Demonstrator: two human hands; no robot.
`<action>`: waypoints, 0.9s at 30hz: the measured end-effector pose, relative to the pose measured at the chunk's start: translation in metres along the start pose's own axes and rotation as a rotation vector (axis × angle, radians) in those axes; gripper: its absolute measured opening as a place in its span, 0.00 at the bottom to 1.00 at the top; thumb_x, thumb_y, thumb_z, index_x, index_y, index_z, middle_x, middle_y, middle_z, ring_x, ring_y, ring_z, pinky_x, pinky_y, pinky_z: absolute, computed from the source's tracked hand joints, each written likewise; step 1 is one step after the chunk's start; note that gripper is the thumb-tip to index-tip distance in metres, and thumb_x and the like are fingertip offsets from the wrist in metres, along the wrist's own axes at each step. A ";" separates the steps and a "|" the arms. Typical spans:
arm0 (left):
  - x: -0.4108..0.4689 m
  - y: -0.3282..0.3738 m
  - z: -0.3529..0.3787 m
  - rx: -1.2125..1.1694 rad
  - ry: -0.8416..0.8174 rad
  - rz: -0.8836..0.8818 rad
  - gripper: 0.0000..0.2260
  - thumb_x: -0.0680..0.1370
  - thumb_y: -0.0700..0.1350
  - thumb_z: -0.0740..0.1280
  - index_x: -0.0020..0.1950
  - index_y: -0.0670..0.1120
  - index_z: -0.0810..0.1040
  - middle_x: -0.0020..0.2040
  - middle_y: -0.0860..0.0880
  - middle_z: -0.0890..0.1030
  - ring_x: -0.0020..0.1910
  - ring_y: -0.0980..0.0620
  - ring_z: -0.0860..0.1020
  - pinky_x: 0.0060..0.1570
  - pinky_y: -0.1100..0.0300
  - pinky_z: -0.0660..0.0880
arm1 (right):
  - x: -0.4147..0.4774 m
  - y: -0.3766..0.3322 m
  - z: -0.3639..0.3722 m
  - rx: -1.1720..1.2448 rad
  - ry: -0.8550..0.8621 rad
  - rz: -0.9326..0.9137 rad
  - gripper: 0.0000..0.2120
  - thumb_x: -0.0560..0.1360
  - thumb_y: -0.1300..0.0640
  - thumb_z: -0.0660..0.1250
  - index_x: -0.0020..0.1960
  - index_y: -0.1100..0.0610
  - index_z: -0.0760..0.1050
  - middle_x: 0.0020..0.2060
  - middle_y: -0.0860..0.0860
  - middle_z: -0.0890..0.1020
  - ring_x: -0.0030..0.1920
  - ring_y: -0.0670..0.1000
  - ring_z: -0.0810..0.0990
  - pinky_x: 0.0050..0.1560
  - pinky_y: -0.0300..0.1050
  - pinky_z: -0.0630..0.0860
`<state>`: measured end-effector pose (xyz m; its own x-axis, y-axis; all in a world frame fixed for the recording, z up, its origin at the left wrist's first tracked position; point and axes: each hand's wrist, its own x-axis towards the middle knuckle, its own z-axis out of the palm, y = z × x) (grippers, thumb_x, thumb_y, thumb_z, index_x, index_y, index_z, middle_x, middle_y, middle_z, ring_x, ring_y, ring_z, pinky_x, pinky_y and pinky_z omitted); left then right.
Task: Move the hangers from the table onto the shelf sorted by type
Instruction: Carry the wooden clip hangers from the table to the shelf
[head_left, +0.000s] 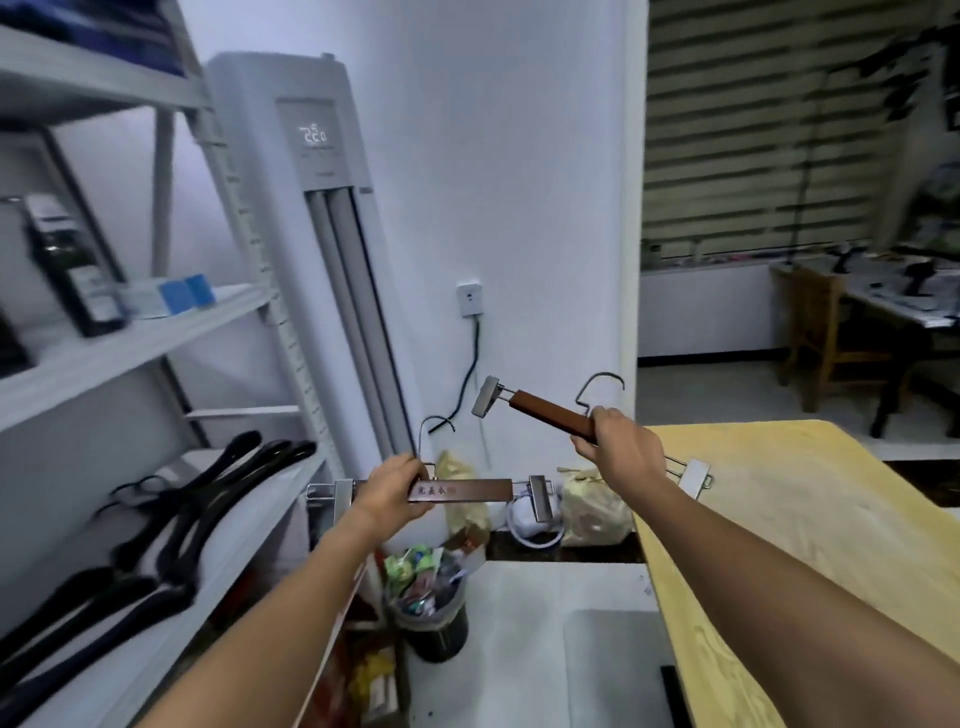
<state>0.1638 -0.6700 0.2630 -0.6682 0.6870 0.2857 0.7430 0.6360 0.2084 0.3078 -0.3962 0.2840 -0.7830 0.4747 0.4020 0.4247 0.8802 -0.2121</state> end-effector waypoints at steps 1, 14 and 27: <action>-0.013 -0.005 -0.003 0.010 0.001 -0.032 0.16 0.71 0.46 0.73 0.55 0.40 0.77 0.53 0.43 0.75 0.55 0.45 0.72 0.54 0.57 0.66 | -0.003 -0.010 0.004 0.034 -0.021 -0.027 0.16 0.78 0.45 0.61 0.56 0.57 0.71 0.50 0.52 0.79 0.49 0.56 0.81 0.44 0.47 0.74; -0.187 -0.068 -0.045 0.133 0.014 -0.359 0.13 0.71 0.47 0.73 0.50 0.42 0.76 0.48 0.48 0.74 0.50 0.49 0.71 0.48 0.60 0.64 | -0.050 -0.141 0.054 0.242 -0.184 -0.386 0.15 0.76 0.45 0.66 0.54 0.55 0.73 0.49 0.51 0.77 0.50 0.55 0.80 0.39 0.45 0.68; -0.387 -0.100 -0.104 0.232 0.060 -0.622 0.11 0.72 0.48 0.71 0.51 0.46 0.75 0.47 0.53 0.71 0.51 0.51 0.71 0.48 0.61 0.65 | -0.142 -0.293 0.047 0.269 -0.261 -0.678 0.14 0.76 0.44 0.65 0.54 0.54 0.73 0.48 0.50 0.76 0.48 0.53 0.80 0.42 0.48 0.76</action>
<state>0.3521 -1.0365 0.2290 -0.9614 0.1510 0.2300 0.1875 0.9713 0.1462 0.2734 -0.7215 0.2472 -0.9283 -0.2120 0.3056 -0.2847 0.9337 -0.2171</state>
